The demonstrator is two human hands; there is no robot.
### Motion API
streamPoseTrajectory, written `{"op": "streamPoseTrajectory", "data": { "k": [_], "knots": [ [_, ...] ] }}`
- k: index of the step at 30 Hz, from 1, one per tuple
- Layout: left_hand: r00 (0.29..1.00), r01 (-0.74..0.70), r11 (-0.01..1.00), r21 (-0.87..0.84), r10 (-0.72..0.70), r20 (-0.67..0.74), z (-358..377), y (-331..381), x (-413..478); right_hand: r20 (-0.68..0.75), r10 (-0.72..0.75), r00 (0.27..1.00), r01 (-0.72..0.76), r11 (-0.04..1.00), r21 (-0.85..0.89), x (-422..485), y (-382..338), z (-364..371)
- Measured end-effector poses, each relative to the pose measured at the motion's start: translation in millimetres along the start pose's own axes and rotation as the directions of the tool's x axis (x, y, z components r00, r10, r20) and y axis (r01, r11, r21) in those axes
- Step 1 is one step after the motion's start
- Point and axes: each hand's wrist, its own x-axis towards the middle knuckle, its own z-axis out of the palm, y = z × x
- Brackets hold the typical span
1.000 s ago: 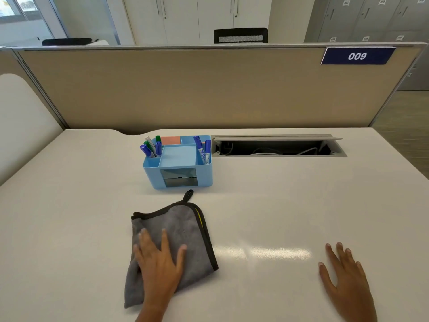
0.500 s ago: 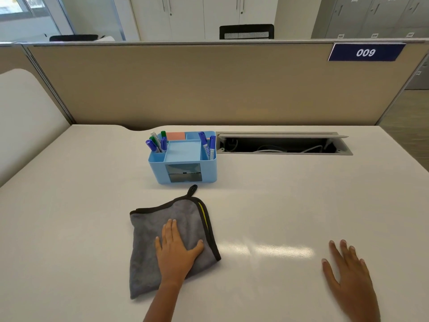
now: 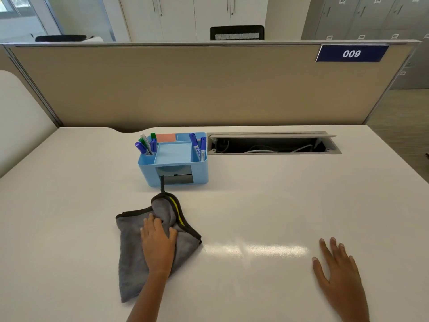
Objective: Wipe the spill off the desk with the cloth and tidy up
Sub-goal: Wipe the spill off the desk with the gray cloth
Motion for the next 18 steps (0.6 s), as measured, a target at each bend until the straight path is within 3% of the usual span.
{"op": "streamPoseTrajectory", "data": {
  "k": [5, 8, 11, 15, 18],
  "knots": [
    [0.978, -0.169, 0.985, -0.044, 0.173, 0.119, 20.0, 52.1, -16.2, 0.004, 0.003, 1.000, -0.003, 1.000, -0.021, -0.7, -0.5, 0.0],
    [0.913, -0.304, 0.948, -0.092, 0.318, 0.257, 41.4, 94.0, -43.5, 0.014, 0.010, 1.000, -0.010, 1.000, -0.029, -0.6, 0.4, 2.0],
    [0.867, -0.408, 0.913, 0.005, 0.387, 0.313, 54.9, 108.4, -50.2, 0.019, 0.001, 1.000, -0.001, 1.000, -0.029, -0.2, 1.1, 2.3],
    [0.869, -0.384, 0.919, 0.091, 0.326, 0.371, 36.8, 82.3, -16.1, 0.014, -0.004, 1.000, 0.004, 1.000, -0.011, 0.2, 0.7, 0.1],
    [0.964, -0.217, 0.956, 0.197, 0.178, 0.198, 14.4, 29.2, 23.8, 0.012, -0.007, 1.000, 0.007, 1.000, 0.002, -0.8, -0.3, -0.9]
  ]
}}
